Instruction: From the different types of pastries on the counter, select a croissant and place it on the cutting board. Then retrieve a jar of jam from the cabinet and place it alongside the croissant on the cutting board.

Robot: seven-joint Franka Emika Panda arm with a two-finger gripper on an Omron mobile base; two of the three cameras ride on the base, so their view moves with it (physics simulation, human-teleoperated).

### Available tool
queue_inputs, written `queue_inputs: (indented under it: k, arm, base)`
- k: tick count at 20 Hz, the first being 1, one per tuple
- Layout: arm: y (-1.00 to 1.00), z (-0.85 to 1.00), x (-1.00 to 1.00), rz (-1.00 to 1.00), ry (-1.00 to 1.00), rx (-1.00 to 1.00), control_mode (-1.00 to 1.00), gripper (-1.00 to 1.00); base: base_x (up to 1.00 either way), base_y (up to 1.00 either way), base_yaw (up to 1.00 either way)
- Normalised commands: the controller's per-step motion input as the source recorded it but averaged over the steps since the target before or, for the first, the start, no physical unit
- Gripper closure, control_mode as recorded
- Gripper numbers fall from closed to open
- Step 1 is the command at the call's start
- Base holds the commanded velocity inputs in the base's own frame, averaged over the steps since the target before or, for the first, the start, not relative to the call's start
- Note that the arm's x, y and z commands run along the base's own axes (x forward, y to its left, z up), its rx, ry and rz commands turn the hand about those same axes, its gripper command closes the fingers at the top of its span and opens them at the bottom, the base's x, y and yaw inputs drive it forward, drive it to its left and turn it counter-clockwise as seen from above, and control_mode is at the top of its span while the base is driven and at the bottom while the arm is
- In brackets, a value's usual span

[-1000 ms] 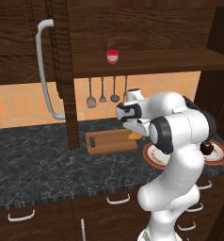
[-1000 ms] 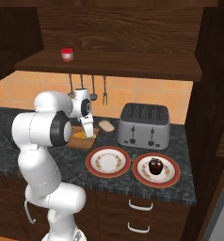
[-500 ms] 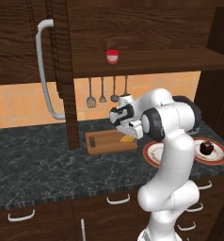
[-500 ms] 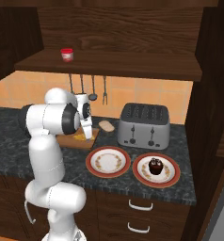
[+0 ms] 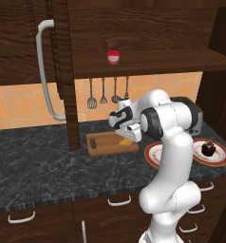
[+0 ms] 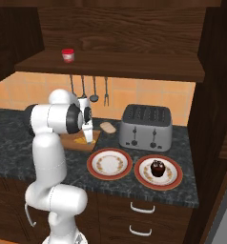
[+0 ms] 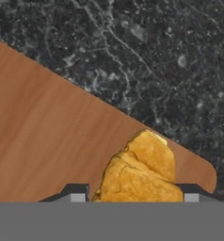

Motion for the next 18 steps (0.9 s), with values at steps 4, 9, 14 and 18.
queue_inputs:
  k: [4, 9, 14, 18]
  arm:
    - [0.08, -0.51, 0.02, 0.0, 0.0, 0.0, -1.0, 1.0]
    - [0.22, -0.44, 0.08, 0.0, 0.0, 0.0, -1.0, -1.0]
    - [0.0, -0.34, 0.0, 0.0, 0.0, 0.0, -1.0, -1.0]
    - [0.0, -0.34, 0.0, 0.0, 0.0, 0.0, -1.0, -1.0]
  base:
    - [0.0, 0.0, 0.0]
    - [0.0, 0.0, 0.0]
    - [0.0, 0.0, 0.0]
    - [0.0, 0.0, 0.0]
